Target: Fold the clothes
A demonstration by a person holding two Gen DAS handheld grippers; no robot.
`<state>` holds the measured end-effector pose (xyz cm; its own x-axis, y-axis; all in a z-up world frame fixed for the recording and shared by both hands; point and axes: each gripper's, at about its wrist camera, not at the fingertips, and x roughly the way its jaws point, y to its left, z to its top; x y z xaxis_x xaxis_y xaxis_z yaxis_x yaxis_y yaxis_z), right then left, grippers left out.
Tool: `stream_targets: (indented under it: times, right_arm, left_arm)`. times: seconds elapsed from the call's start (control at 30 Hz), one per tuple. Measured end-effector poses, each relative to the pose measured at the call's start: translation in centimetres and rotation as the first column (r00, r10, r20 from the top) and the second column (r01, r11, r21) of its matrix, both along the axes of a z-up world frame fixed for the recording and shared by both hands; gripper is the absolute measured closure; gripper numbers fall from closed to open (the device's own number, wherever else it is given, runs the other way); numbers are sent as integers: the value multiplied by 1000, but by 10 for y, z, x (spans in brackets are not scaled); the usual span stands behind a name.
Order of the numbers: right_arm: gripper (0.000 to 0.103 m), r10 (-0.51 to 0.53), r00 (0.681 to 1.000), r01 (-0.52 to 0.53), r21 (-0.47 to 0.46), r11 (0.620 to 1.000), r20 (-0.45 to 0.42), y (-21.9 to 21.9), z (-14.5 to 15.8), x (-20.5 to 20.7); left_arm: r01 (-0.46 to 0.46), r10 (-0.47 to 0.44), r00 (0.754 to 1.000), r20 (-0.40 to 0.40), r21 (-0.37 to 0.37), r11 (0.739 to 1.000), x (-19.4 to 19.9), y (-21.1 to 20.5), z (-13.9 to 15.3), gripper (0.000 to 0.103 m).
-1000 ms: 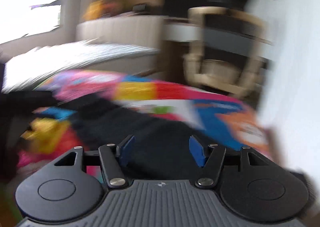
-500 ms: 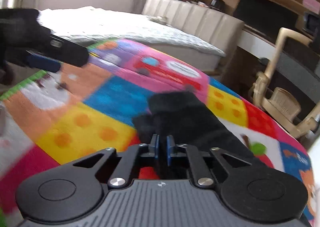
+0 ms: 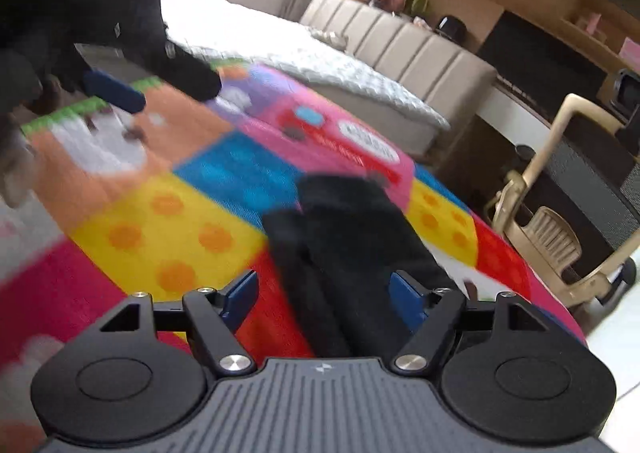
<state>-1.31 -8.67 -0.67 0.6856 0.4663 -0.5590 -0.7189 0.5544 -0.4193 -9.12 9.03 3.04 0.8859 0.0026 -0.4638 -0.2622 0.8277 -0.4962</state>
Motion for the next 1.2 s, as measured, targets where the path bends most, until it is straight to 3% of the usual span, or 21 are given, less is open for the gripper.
stream_targets:
  times: [0.03, 0.07, 0.1, 0.13, 0.27, 0.37, 0.47, 0.57, 0.63, 0.8, 0.93, 1.13, 1.17, 1.2]
  right_arm:
    - [34, 1, 1000, -1, 14, 1000, 2, -3, -3, 2]
    - [48, 1, 1000, -1, 31, 1000, -5, -3, -5, 6]
    - [74, 0, 1000, 1, 34, 999, -17, 0, -5, 9]
    - [83, -1, 1000, 2, 36, 999, -28, 4, -6, 12]
    - [90, 16, 999, -15, 39, 999, -30, 25, -7, 16]
    - [91, 88, 994, -82, 88, 993, -62, 34, 7, 3]
    - [91, 228, 971, -219, 118, 969, -71, 43, 16, -24]
    - [85, 279, 954, -264, 134, 955, -107, 39, 15, -37]
    - [72, 241, 958, -214, 175, 961, -152, 23, 17, -34]
    - [70, 39, 958, 44, 277, 960, -285, -40, 31, -15]
    - [71, 16, 975, 36, 228, 973, -221, -43, 36, -11]
    - [71, 179, 955, -143, 162, 976, -237, -6, 21, -24]
    - [73, 199, 950, -166, 148, 975, -243, -1, 18, -25]
    - [87, 201, 952, -175, 132, 976, -229, 5, 14, -27]
  left_arm:
    - [14, -13, 1000, 4, -6, 1000, 1, -3, -1, 0]
    - [27, -27, 1000, 8, -13, 1000, 3, -6, -2, 0]
    - [38, -37, 999, 13, -17, 999, 4, -8, -3, 0]
    - [39, -39, 999, 18, -16, 999, 2, -8, -2, 0]
    - [-10, 11, 999, 47, -13, 1000, -11, 1, 6, 0]
    - [-44, 45, 997, 61, -16, 999, -16, 7, 10, 0]
    - [-49, 50, 997, 66, -18, 999, -14, 10, 13, 0]
    - [-54, 55, 996, 70, -20, 998, -13, 12, 15, 0]
    - [-52, 53, 996, 71, -20, 998, -12, 13, 16, 0]
    - [-14, 14, 999, 34, -11, 1000, -9, 7, 8, 0]
    - [-21, 21, 1000, 11, -42, 999, -3, 5, -2, 0]
    - [18, -19, 999, 31, 36, 999, -11, -4, 10, 0]
    - [21, -23, 999, 34, 49, 999, -13, -5, 12, 0]
    - [23, -26, 999, 38, 61, 998, -14, -5, 13, 0]
